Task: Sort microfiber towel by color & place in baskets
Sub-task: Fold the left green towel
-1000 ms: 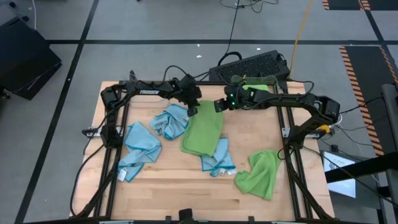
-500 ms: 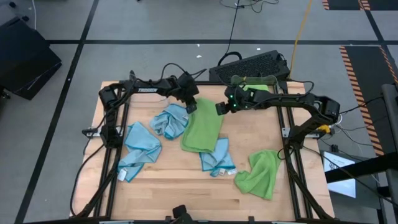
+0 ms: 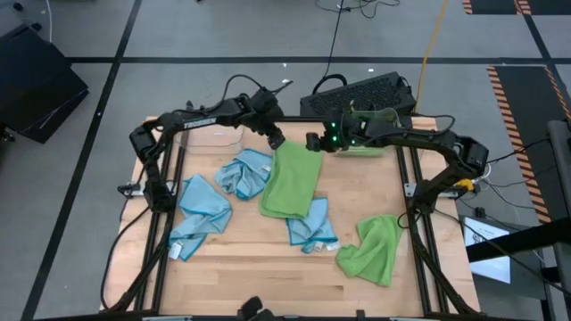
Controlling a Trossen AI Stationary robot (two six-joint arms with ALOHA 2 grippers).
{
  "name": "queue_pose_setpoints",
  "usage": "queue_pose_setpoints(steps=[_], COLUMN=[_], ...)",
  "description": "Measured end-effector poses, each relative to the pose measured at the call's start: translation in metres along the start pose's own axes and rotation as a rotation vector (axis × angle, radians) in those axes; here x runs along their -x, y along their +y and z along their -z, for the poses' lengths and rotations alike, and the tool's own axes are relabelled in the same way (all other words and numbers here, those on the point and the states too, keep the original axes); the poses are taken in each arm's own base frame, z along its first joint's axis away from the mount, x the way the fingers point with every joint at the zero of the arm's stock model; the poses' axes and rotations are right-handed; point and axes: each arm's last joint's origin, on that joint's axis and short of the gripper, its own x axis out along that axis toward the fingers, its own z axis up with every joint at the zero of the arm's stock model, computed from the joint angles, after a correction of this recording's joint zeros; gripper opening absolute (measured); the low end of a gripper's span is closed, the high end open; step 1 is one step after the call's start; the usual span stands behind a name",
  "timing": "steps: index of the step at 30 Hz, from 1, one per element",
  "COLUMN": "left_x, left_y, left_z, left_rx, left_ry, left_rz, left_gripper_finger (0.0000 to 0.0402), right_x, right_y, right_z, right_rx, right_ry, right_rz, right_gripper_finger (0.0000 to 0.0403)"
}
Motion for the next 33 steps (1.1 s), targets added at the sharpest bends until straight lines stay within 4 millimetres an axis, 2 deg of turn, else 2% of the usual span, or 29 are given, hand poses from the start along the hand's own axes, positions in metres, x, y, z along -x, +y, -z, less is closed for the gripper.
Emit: queue_pose_setpoints(steps=[3,6,10,14,19,25,30,33], left_x=[-0.003,-0.006,-0.002,0.005,0.013,0.015,0.011,0.007], left_y=[-0.013,-0.039,-0.074,-0.095,-0.098,-0.090,-0.086,-0.092], left_z=[0.013,0.038,0.079,0.114,0.141,0.166,0.181,0.181], left_rx=[0.109,0.128,0.162,0.301,0.472,0.609,0.634,0.624], left_ry=[0.063,0.191,0.381,0.483,0.495,0.458,0.434,0.344], left_rz=[0.168,0.303,0.291,0.256,0.244,0.254,0.220,0.213], left_gripper_finger=[0.0184,0.0167,0.0146,0.0139,0.0161,0.0228,0.0273,0.0285], right_x=[0.007,0.009,0.007,0.003,-0.002,-0.003,0.000,0.001], right_y=[0.003,0.008,0.017,0.019,0.012,0.009,0.007,0.005], right_z=[-0.005,0.001,0.021,0.042,0.054,0.053,0.049,0.044], right_rx=[0.000,0.001,0.016,0.011,-0.025,-0.043,-0.033,-0.011], right_ry=[0.029,0.107,0.205,0.267,0.305,0.345,0.419,0.460], right_rz=[0.014,0.001,-0.004,0.022,0.053,0.037,-0.027,-0.071], right_gripper_finger=[0.0190,0.0191,0.0191,0.0191,0.0191,0.0191,0.0191,0.0190])
